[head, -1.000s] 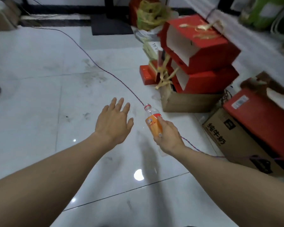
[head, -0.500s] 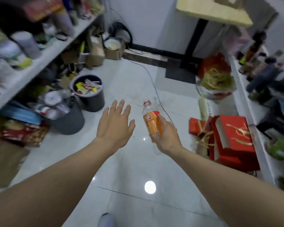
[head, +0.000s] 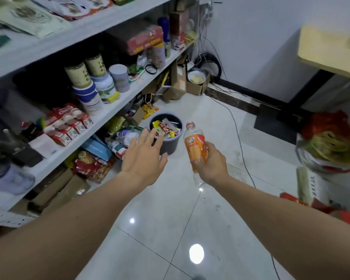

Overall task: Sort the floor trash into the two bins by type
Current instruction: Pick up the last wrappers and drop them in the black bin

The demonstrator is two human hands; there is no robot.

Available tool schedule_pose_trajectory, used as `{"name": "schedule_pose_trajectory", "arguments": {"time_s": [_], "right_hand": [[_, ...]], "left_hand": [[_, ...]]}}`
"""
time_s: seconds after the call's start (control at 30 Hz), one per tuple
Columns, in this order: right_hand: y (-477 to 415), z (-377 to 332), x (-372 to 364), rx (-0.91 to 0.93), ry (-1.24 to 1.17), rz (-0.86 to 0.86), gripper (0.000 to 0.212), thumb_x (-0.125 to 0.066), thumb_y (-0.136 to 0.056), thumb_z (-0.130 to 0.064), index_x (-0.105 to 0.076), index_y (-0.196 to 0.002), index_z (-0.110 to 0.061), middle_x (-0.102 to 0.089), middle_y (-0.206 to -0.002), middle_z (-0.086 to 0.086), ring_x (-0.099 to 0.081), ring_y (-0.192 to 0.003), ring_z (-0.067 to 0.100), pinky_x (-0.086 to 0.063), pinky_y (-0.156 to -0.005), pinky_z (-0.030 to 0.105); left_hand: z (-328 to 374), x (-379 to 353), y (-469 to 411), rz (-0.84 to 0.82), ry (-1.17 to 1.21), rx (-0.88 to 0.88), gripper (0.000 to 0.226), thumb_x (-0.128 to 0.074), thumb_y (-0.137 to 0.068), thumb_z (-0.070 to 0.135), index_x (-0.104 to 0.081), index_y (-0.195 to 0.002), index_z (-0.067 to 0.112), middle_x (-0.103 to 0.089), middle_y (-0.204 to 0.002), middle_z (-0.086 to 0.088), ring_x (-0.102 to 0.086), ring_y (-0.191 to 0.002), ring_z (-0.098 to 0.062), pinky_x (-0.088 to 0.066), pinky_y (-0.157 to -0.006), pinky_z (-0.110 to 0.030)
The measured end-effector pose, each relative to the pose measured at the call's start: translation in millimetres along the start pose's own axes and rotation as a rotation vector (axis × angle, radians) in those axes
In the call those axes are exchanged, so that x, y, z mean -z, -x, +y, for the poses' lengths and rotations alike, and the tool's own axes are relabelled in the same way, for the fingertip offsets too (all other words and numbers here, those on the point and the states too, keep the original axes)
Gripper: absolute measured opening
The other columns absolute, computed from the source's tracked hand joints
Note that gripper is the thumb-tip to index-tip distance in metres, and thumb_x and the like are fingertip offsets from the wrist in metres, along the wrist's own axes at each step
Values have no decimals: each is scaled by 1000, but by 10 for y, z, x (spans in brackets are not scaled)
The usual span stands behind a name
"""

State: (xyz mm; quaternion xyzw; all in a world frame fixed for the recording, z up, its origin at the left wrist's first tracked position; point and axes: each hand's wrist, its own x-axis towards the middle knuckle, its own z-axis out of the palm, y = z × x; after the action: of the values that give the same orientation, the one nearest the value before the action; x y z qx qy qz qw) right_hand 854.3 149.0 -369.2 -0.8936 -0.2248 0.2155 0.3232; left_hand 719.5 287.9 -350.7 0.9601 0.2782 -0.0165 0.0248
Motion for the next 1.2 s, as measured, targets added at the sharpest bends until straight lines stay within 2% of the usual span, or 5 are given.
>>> {"name": "schedule_pose_trajectory", "arguments": {"time_s": [0.23, 0.47, 0.63, 0.87, 1.2], "right_hand": [[-1081, -322, -190, -20, 7, -30, 62, -70, -87, -22, -39, -140, -14, -55, -127, 12, -55, -111, 29, -48, -88, 37], [-2419, -479, -537, -66, -19, -127, 63, -70, -87, -19, -38, -141, -13, -54, -130, 12, -54, -115, 29, -41, -82, 27], [-3200, -460, -889, -127, 0, -177, 67, -74, -84, -25, -39, -140, -14, -54, -130, 10, -54, -114, 27, -45, -84, 28], [-3999, -479, -1446, -243, -22, -188, 64, -72, -84, -20, -41, -139, -13, -55, -129, 11, -56, -112, 30, -50, -92, 38], [-4748, -494, -2089, -216, -16, -125, 57, -70, -86, -23, -44, -135, -10, -57, -128, 11, -54, -115, 28, -43, -87, 29]], "left_hand": [[-293, -103, -958, -20, 48, 54, 60, -30, -99, 48, -22, -152, 21, -14, -161, -6, -8, -148, -25, -17, -118, -42], [-656, -481, -2204, -84, 21, 91, 60, -25, -100, 47, -19, -152, 18, -12, -161, -8, -9, -148, -27, -16, -119, -42], [-905, -942, -2839, -154, 46, 114, 61, -24, -100, 47, -16, -153, 18, -7, -162, -6, -4, -148, -25, -17, -118, -42], [-1366, -1460, -3513, -258, 71, 100, 61, -24, -100, 48, -14, -154, 20, -7, -162, -5, -4, -148, -25, -17, -119, -41], [-1772, -1850, -4059, -298, 101, 47, 60, -29, -100, 47, -19, -153, 19, -8, -161, -6, -2, -148, -24, -14, -119, -40]]}}
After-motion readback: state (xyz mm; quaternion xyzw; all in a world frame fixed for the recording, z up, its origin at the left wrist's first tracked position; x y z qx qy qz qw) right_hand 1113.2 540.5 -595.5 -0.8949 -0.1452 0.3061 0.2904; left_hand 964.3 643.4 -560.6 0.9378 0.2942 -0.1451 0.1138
